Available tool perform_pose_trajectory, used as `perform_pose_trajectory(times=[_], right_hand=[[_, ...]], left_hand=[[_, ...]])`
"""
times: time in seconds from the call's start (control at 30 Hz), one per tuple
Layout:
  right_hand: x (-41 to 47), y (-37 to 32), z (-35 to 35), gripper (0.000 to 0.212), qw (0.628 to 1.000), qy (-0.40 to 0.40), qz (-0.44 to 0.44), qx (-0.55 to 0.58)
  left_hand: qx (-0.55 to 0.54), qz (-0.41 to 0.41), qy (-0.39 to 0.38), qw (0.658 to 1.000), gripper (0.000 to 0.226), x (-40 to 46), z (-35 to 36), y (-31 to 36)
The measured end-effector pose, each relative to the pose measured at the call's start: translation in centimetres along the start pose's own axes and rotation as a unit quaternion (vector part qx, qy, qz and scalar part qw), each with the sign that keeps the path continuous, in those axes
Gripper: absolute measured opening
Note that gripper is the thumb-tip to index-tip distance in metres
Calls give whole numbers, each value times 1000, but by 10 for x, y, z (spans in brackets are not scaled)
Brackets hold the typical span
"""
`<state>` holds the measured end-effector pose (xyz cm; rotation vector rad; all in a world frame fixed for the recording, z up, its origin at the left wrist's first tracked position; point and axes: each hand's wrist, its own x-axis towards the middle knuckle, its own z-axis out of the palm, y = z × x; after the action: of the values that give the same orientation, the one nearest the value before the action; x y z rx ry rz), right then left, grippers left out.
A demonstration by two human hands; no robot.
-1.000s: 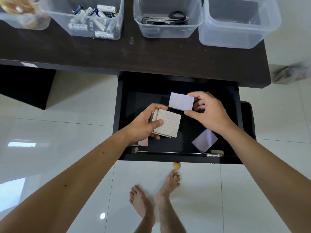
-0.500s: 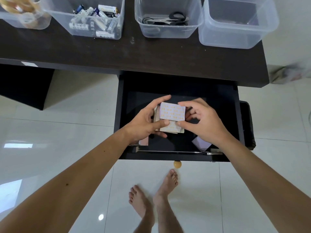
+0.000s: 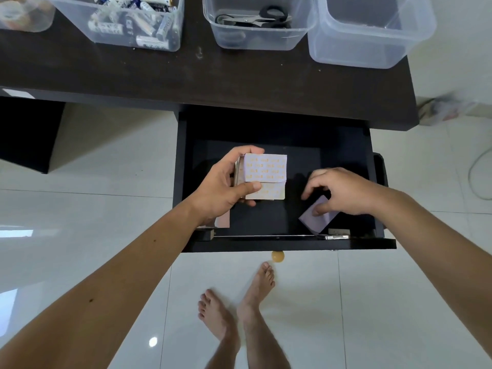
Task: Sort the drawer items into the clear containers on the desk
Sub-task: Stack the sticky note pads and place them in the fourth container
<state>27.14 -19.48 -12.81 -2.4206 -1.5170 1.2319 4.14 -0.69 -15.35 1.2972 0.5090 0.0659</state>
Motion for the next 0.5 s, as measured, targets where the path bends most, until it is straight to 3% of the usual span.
perform_pose_trajectory(times=[0.23, 0.5], right_hand=[[-1, 7, 7, 20, 994, -33, 37, -95], [-14, -9, -13, 15, 999, -5, 17, 38]], left_hand=[[6, 3, -1, 1000, 61, 0, 0, -1], [9, -3, -7, 1000, 61, -1, 1, -2]])
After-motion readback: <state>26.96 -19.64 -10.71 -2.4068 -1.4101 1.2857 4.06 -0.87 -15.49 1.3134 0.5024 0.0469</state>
